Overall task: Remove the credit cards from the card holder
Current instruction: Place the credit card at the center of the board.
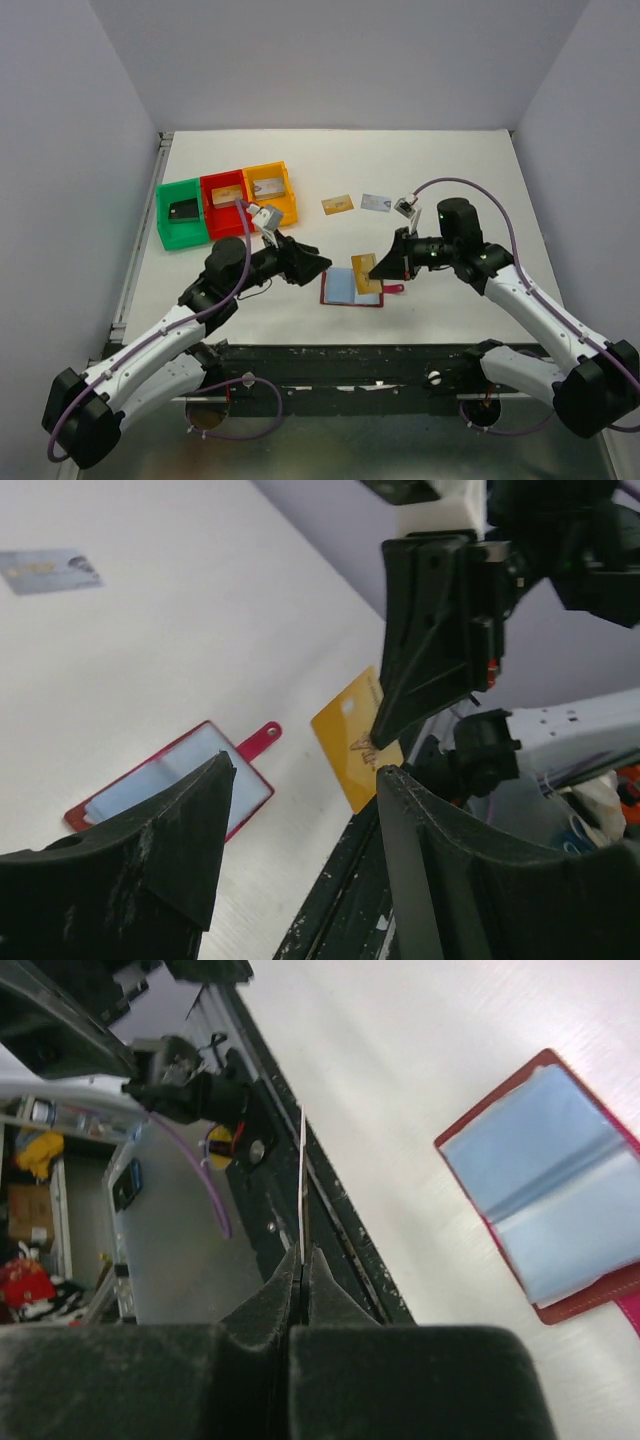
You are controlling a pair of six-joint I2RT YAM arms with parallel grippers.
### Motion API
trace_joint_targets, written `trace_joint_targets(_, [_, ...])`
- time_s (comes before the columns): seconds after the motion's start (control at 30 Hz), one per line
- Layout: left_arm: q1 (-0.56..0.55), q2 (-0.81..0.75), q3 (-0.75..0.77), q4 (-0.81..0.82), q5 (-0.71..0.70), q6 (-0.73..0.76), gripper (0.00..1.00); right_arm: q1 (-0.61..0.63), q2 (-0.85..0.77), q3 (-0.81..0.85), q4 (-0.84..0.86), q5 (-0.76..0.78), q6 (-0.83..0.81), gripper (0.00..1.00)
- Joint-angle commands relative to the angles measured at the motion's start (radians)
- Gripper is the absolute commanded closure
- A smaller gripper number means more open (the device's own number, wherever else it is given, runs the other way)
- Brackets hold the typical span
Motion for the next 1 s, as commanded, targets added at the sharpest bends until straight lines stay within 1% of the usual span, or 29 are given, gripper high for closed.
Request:
trace_joint_targets(0.0, [0.045, -0.011, 0.064, 0.017, 0.353, 0.058, 0.31, 0.069, 0.000, 0.063, -0.090, -0.098, -0.100, 1.00])
trace_joint_targets(0.1, [0.064, 0.027, 0.099, 0.010, 0.489, 0.078, 0.31, 0.137, 0.034, 0.144, -0.248, -0.067, -0.184, 1.00])
trace_joint_targets(0.17, [0.067, 0.058, 0.122, 0.016, 0.584, 0.085, 0.32, 0.177, 0.048, 0.187, -0.335, -0.020, -0.230, 1.00])
trace_joint_targets(0.23, [0.067, 0.087, 0.153, -0.003, 0.660, 0.110, 0.34, 0.197, 0.051, 0.211, -0.386, 0.011, -0.255, 1.00])
trace_joint_targets(0.3, [0.065, 0.118, 0.180, -0.053, 0.695, 0.147, 0.36, 0.211, 0.050, 0.229, -0.418, 0.032, -0.269, 1.00])
trace_joint_targets(0.43, [0.065, 0.161, 0.206, -0.105, 0.715, 0.188, 0.39, 0.234, 0.050, 0.257, -0.461, 0.051, -0.296, 1.00])
trace_joint_targets(0.53, [0.059, 0.192, 0.211, -0.090, 0.744, 0.179, 0.41, 0.246, 0.063, 0.281, -0.487, 0.063, -0.310, 1.00])
trace_joint_targets(0.67, [0.036, 0.225, 0.223, -0.130, 0.721, 0.223, 0.42, 0.258, 0.089, 0.312, -0.504, 0.068, -0.330, 1.00])
trace_joint_targets(0.83, [0.006, 0.258, 0.239, -0.139, 0.704, 0.239, 0.42, 0.281, 0.114, 0.352, -0.527, 0.072, -0.330, 1.00])
trace_joint_targets(0.87, [0.004, 0.264, 0.240, -0.141, 0.703, 0.242, 0.42, 0.284, 0.120, 0.359, -0.530, 0.077, -0.360, 1.00])
trace_joint_targets(0.97, [-0.011, 0.276, 0.251, -0.147, 0.707, 0.251, 0.44, 0.292, 0.126, 0.370, -0.535, 0.080, -0.362, 0.99])
